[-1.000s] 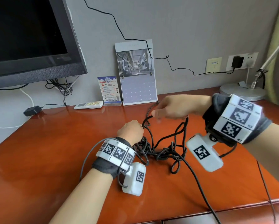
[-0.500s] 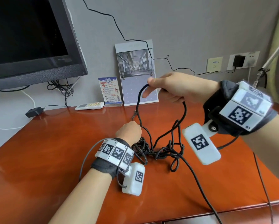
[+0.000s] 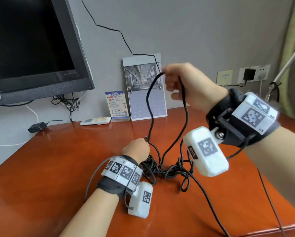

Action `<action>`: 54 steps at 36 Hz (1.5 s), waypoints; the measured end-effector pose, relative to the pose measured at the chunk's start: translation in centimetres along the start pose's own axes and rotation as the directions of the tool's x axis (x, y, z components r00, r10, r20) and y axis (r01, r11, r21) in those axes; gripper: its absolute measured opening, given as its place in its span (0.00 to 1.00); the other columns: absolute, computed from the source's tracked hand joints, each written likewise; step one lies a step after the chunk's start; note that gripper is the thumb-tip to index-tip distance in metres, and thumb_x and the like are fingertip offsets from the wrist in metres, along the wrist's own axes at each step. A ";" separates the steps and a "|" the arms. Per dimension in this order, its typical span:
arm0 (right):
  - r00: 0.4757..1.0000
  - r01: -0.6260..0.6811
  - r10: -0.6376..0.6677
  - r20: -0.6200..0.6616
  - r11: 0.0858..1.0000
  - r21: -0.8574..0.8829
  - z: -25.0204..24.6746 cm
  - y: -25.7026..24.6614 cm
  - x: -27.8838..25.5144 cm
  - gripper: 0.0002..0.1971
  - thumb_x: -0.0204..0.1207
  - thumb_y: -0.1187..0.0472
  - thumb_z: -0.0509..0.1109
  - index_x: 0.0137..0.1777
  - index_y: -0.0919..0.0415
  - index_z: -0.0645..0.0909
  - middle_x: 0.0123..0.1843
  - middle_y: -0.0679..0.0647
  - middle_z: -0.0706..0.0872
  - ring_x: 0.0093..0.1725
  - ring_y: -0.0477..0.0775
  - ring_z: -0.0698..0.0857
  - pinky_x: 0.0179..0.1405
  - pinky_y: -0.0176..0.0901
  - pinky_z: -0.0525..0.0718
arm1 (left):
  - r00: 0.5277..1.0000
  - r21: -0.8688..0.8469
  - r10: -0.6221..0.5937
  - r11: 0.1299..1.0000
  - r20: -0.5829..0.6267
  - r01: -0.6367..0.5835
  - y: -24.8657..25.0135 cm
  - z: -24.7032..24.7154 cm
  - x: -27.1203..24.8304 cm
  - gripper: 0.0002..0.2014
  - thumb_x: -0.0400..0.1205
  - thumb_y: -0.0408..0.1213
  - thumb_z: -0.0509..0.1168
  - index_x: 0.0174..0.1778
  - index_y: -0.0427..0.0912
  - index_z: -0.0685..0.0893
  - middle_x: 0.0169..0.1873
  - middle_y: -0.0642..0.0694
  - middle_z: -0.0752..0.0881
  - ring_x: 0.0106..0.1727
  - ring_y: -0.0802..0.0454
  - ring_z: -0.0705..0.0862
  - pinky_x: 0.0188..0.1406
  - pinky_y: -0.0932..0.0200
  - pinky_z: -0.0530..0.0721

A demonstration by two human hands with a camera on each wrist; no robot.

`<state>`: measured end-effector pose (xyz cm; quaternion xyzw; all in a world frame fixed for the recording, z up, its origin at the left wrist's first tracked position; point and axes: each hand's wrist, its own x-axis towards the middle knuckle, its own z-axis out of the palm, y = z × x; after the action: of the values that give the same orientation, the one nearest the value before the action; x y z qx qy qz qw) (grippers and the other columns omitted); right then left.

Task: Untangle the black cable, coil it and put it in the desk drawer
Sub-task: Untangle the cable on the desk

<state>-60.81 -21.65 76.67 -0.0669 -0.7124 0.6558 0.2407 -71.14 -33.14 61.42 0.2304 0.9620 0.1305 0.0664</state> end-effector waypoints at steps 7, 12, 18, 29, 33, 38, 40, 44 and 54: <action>0.999 0.041 -0.047 0.008 0.935 0.351 -2.3 -0.3 1.0 0.18 0.80 0.60 0.49 0.35 0.60 0.78 0.19 0.46 0.65 0.16 0.45 0.56 0.18 0.36 0.52 | 0.998 0.077 0.031 0.996 0.047 -0.034 -0.4 0.2 0.7 0.17 0.86 0.30 0.46 0.63 0.37 0.78 0.62 0.41 0.80 0.61 0.42 0.79 0.53 0.53 0.73; 0.995 -0.014 0.004 0.101 0.994 0.104 -2.5 -0.6 1.5 0.22 0.86 0.51 0.50 0.44 0.60 0.83 0.16 0.45 0.57 0.16 0.45 0.54 0.17 0.36 0.54 | 0.996 0.162 0.069 0.984 0.062 -0.078 -0.2 0.3 1.2 0.19 0.85 0.27 0.46 0.63 0.37 0.79 0.61 0.43 0.80 0.62 0.43 0.79 0.50 0.55 0.71; 0.990 0.140 -0.128 -0.060 0.939 0.314 -2.1 -0.8 1.6 0.17 0.86 0.58 0.51 0.50 0.55 0.83 0.48 0.48 0.89 0.46 0.47 0.83 0.46 0.37 0.78 | 0.998 0.124 0.033 0.992 0.046 -0.038 0.0 0.1 1.0 0.18 0.86 0.29 0.47 0.65 0.36 0.78 0.63 0.41 0.81 0.64 0.41 0.79 0.54 0.54 0.72; 0.904 0.189 -0.047 -0.425 0.935 0.299 -4.6 0.5 3.8 0.11 0.79 0.69 0.59 0.40 0.53 0.75 0.45 0.44 0.77 0.55 0.46 0.77 0.49 0.42 0.75 | 0.997 0.231 0.008 0.973 0.077 -0.026 0.1 -0.1 0.7 0.20 0.84 0.25 0.47 0.66 0.36 0.79 0.64 0.41 0.81 0.62 0.42 0.80 0.50 0.55 0.71; 0.889 -0.116 0.145 -0.434 0.989 0.092 -5.8 2.3 3.9 0.14 0.83 0.67 0.56 0.65 0.66 0.76 0.65 0.60 0.81 0.44 0.52 0.78 0.40 0.43 0.78 | 0.998 0.252 0.027 0.967 0.064 -0.042 0.2 -0.1 0.6 0.20 0.84 0.25 0.47 0.66 0.36 0.79 0.63 0.42 0.81 0.61 0.43 0.80 0.49 0.55 0.72; 0.884 -0.339 0.240 -0.402 0.920 -0.196 -6.4 4.8 3.4 0.23 0.81 0.72 0.59 0.76 0.69 0.67 0.77 0.66 0.69 0.75 0.63 0.71 0.61 0.48 0.76 | 0.999 0.173 0.021 0.985 0.047 -0.029 0.2 -0.3 0.3 0.20 0.84 0.24 0.46 0.63 0.34 0.80 0.60 0.41 0.82 0.51 0.43 0.78 0.48 0.55 0.73; 0.903 -0.353 0.198 -0.382 0.849 -0.393 -5.9 5.3 2.6 0.24 0.80 0.76 0.60 0.76 0.69 0.68 0.76 0.66 0.72 0.75 0.62 0.72 0.66 0.43 0.69 | 0.999 0.089 0.007 0.996 0.040 -0.010 0.1 -0.4 0.1 0.20 0.84 0.25 0.45 0.62 0.33 0.81 0.58 0.39 0.82 0.50 0.43 0.78 0.47 0.56 0.73; 0.958 -0.284 0.210 -0.193 0.753 -0.594 -4.0 6.2 1.0 0.22 0.76 0.72 0.67 0.71 0.70 0.74 0.71 0.66 0.78 0.70 0.64 0.77 0.62 0.45 0.74 | 0.999 -0.118 0.034 0.992 -0.024 -0.037 -0.2 -0.5 0.1 0.14 0.86 0.32 0.47 0.44 0.38 0.78 0.47 0.38 0.83 0.46 0.41 0.79 0.48 0.53 0.77; 0.924 0.059 0.326 0.201 0.398 -0.916 1.6 7.9 -2.0 0.25 0.79 0.50 0.63 0.70 0.65 0.76 0.68 0.60 0.81 0.67 0.59 0.80 0.68 0.53 0.78 | 0.941 -0.301 0.137 0.925 -0.309 -0.233 -0.5 -2.1 -0.3 0.14 0.85 0.34 0.49 0.37 0.40 0.76 0.38 0.43 0.83 0.43 0.42 0.79 0.41 0.53 0.75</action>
<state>-61.43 -22.87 68.48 -0.1271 -0.9751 0.1807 -0.0198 -71.50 -34.15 63.33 0.2854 0.8993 0.3283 -0.0460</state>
